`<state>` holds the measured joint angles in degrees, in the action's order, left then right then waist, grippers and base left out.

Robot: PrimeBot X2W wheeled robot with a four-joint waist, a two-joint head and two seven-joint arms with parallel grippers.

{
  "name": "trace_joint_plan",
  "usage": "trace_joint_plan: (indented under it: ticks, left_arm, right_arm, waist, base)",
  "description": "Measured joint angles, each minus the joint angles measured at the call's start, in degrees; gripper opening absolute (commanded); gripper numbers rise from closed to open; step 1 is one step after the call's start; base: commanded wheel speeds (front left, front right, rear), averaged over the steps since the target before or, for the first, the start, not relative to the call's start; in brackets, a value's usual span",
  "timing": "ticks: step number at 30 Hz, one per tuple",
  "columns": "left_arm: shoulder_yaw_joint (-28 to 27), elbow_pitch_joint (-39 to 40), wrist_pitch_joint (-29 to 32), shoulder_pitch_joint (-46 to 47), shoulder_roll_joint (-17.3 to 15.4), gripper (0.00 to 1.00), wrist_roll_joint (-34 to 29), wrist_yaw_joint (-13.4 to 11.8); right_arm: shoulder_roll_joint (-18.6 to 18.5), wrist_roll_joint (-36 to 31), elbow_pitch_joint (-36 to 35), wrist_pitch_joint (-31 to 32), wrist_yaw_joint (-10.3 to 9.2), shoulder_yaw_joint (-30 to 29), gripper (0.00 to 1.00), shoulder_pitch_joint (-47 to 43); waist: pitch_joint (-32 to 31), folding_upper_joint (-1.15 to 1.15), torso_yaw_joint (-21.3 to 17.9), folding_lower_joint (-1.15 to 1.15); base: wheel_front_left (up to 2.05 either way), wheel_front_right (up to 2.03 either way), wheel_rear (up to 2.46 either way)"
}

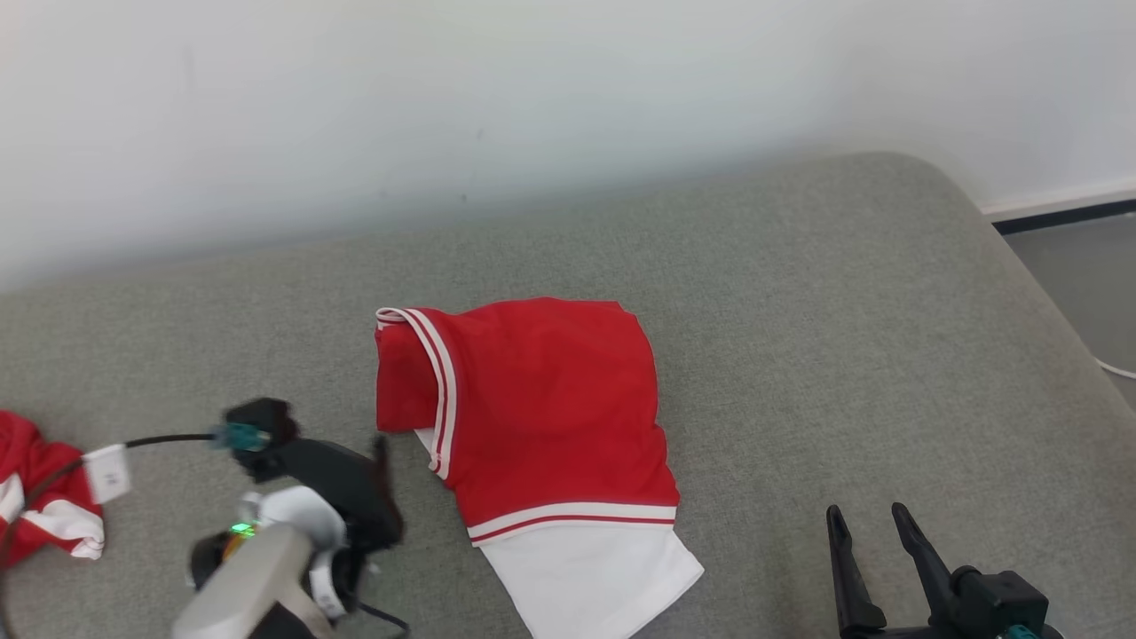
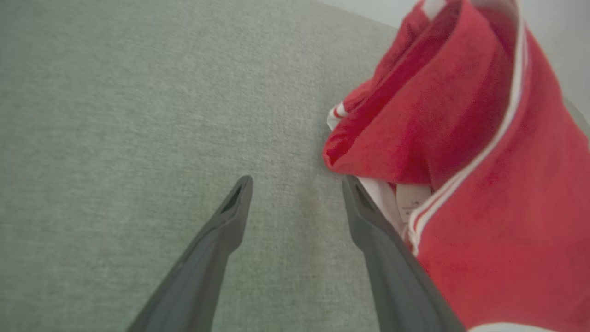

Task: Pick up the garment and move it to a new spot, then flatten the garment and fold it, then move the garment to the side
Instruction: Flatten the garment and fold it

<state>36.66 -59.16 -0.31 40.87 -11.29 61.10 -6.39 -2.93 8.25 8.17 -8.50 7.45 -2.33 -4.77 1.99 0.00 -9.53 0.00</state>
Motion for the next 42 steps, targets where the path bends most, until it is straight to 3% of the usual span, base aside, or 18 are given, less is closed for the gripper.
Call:
trace_joint_plan:
  ticks: [6, 19, 23, 24, 25, 26, 29, 37, 42]
  left_arm:
    - [3.3, 5.9, 8.0, -3.4, 1.6, 1.00, 0.0, 1.2]
    - [3.6, 13.1, 10.7, -4.9, -0.7, 1.00, -0.1, -4.5]
    - [3.2, 14.4, 10.7, -4.9, -1.4, 1.00, 0.0, -4.7]
    - [3.3, 15.0, 10.7, -4.9, -1.3, 0.82, 0.0, -4.6]
    - [3.5, 15.6, 10.7, -4.9, -1.3, 0.30, 0.0, -4.1]
    - [3.4, 16.2, 10.3, -4.9, -1.4, 0.00, 0.0, -3.8]
    - [3.2, 18.1, 9.5, -4.8, -1.4, 0.00, 0.0, -2.7]
    - [2.7, 28.3, 5.3, 0.3, -1.4, 0.00, -2.2, -2.8]
    - [2.8, 35.6, 4.4, 8.5, 2.0, 0.00, -3.7, -1.6]
  right_arm:
    - [0.0, 0.0, -0.4, 0.4, 0.00, 0.7, 1.00, -0.1]
    - [0.0, 0.2, -0.9, 0.1, 0.00, 0.4, 1.00, 0.6]
    - [0.0, 0.4, -0.8, -0.2, 0.00, 0.2, 1.00, 0.9]
    - [0.0, 0.5, -0.7, -0.5, 0.00, 0.0, 1.00, 0.9]
    - [0.0, 0.7, -0.5, -0.6, 0.00, -0.1, 1.00, 0.9]
    - [0.0, 0.8, -0.3, -0.6, 0.00, -0.2, 1.00, 1.0]
    - [0.0, 1.0, 0.1, -0.7, 0.00, 0.0, 1.00, 1.4]
    - [0.0, 1.1, 0.9, -1.1, 0.00, 0.1, 1.00, 1.7]
    - [0.0, 1.3, 1.3, -1.1, 0.00, 0.3, 1.00, 1.7]
  waist:
    - [-1.0, 0.00, 0.2, 0.00]
    - [1.4, 0.00, -4.4, 0.00]
    - [2.5, 0.00, -5.1, 0.00]
    - [2.7, 0.00, -5.1, 0.00]
    - [2.9, 0.00, -5.0, 0.00]
    - [3.0, 0.00, -4.8, 0.00]
    - [3.0, 0.00, -4.2, 0.00]
    - [2.0, 0.00, -2.9, 0.00]
    - [1.2, 0.00, -2.5, 0.00]
  base:
    - [0.00, 0.00, 0.00]
    - [0.00, 0.00, 0.00]
    - [0.00, 0.00, 0.00]
    - [0.00, 0.00, 0.00]
    - [0.00, 0.00, 0.00]
    - [0.00, 0.00, 0.00]
    - [0.00, 0.00, 0.00]
    - [0.00, 0.00, 0.00]
    - [0.00, 0.00, 0.00]
